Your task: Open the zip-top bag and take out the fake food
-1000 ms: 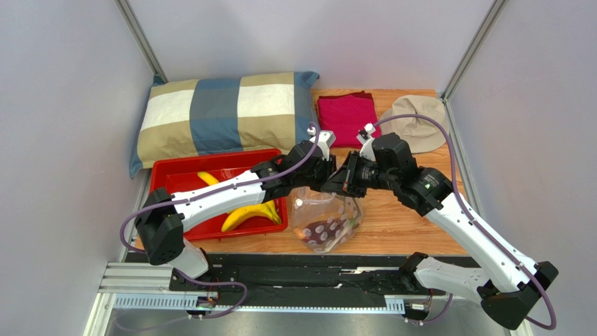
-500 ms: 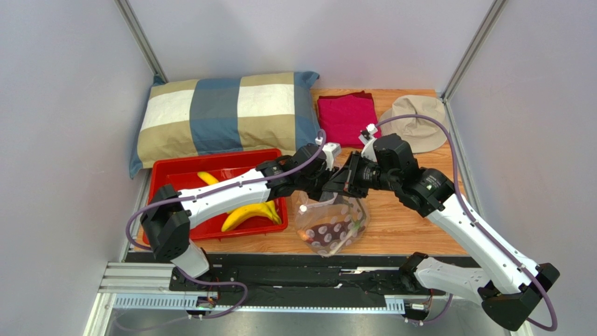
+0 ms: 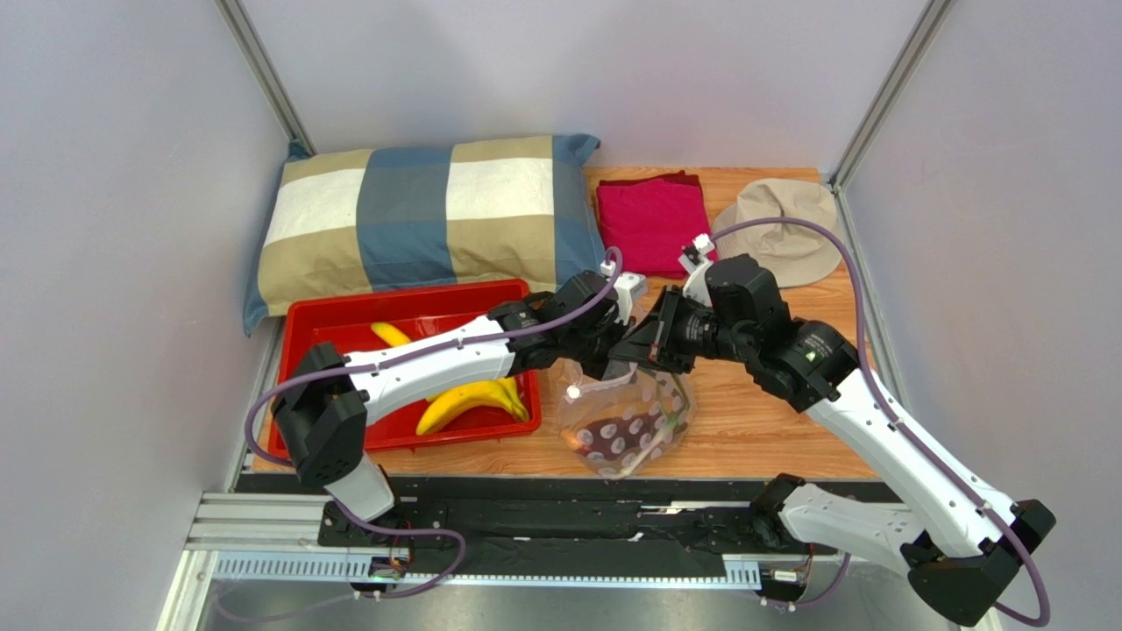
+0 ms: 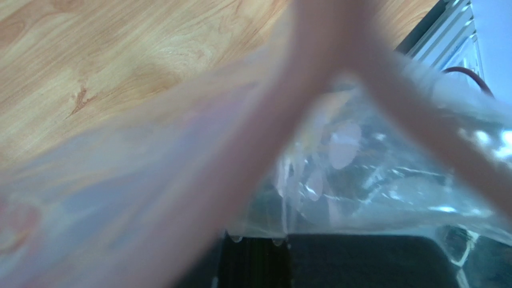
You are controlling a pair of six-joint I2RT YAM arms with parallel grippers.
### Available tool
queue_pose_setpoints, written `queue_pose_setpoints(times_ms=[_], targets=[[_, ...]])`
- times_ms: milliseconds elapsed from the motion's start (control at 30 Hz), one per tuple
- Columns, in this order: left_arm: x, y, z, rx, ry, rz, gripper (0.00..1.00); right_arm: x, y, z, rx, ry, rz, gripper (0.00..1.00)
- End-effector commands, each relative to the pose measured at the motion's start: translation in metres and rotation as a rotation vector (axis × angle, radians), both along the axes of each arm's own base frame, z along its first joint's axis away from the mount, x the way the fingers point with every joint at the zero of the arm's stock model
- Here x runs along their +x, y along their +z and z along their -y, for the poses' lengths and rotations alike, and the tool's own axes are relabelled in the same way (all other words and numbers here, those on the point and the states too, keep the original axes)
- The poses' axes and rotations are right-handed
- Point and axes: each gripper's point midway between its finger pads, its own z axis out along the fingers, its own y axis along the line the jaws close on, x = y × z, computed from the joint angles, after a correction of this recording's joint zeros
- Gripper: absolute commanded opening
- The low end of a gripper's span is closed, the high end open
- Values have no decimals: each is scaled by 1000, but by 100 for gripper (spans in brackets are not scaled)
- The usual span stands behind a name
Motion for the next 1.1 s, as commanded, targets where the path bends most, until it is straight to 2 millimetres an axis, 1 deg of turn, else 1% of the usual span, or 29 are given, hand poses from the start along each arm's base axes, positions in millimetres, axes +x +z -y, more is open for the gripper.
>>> queue_pose_setpoints(times_ms=[0, 33, 100, 133, 167, 200, 233, 267, 333, 367, 433, 467, 533, 600, 633, 667, 700, 733, 767, 800, 833, 867, 900, 933, 967, 1000, 1033, 1067], targets=[[6, 47, 5, -76, -31, 102, 0, 1, 18, 1, 48, -16, 65, 0], [5, 48, 3, -75, -32, 108, 0, 1, 16, 1, 44, -15, 63, 0], [5, 58, 0, -99, -30, 135, 0, 1, 16, 2, 44, -16, 66, 0], [4, 57, -2, -102, -34, 144, 0, 1, 14, 2, 39, -18, 65, 0], [3, 68, -6, -124, -29, 170, 0, 0, 14, 4, 37, -21, 67, 0], [4, 74, -6, -149, -26, 190, 0, 1, 12, 6, 27, -23, 73, 0], [3, 75, -10, -153, -25, 204, 0, 1, 11, 7, 19, -29, 76, 0], [4, 88, -14, -178, -12, 238, 0, 1, 8, 10, 7, -34, 76, 0], [4, 93, -21, -179, 2, 260, 0, 1, 7, 12, 0, -43, 84, 0], [4, 99, -27, -179, 15, 276, 0, 1, 8, 12, 0, -42, 86, 0], [2, 100, -33, -176, 23, 284, 0, 2, 8, 13, -8, -40, 100, 0], [0, 105, -39, -179, 31, 292, 0, 3, 8, 15, -16, -44, 103, 0], [-1, 110, -46, -171, 38, 304, 0, 5, 8, 17, -38, -51, 119, 0], [-3, 120, -60, -159, 59, 331, 0, 7, 8, 21, -57, -59, 125, 0], [-2, 128, -65, -163, 69, 351, 0, 8, 6, 22, -74, -57, 135, 0], [-3, 141, -75, -177, 90, 384, 0, 7, 3, 25, -89, -58, 130, 0], [-5, 150, -80, -188, 82, 410, 0, 7, -1, 26, -105, -58, 127, 0], [-3, 171, -91, -214, 116, 462, 0, 7, -4, 28, -117, -62, 129, 0], [-4, 180, -97, -220, 127, 485, 0, 6, -8, 30, -133, -57, 129, 0], [-4, 197, -104, -240, 134, 526, 0, 6, -13, 32, -145, -58, 124, 0], [-3, 212, -115, -256, 169, 565, 0, 6, -16, 32, -152, -56, 123, 0], [-2, 218, -123, -243, 193, 581, 0, 6, -17, 33, -158, -52, 125, 0], [0, 233, -133, -253, 227, 611, 0, 5, -21, 33, -167, -48, 120, 0], [6, 243, -149, -241, 300, 646, 0, 5, -23, 33, -173, -46, 118, 0], [7, 247, -160, -223, 334, 660, 0, 5, -25, 35, -184, -42, 120, 0], [8, 261, -172, -232, 379, 686, 0, 5, -28, 35, -195, -39, 114, 0], [10, 272, -190, -234, 445, 718, 0, 5, -31, 36, -204, -40, 112, 0], [9, 283, -198, -260, 471, 744, 0, 5, -35, 37, -218, -38, 104, 0]])
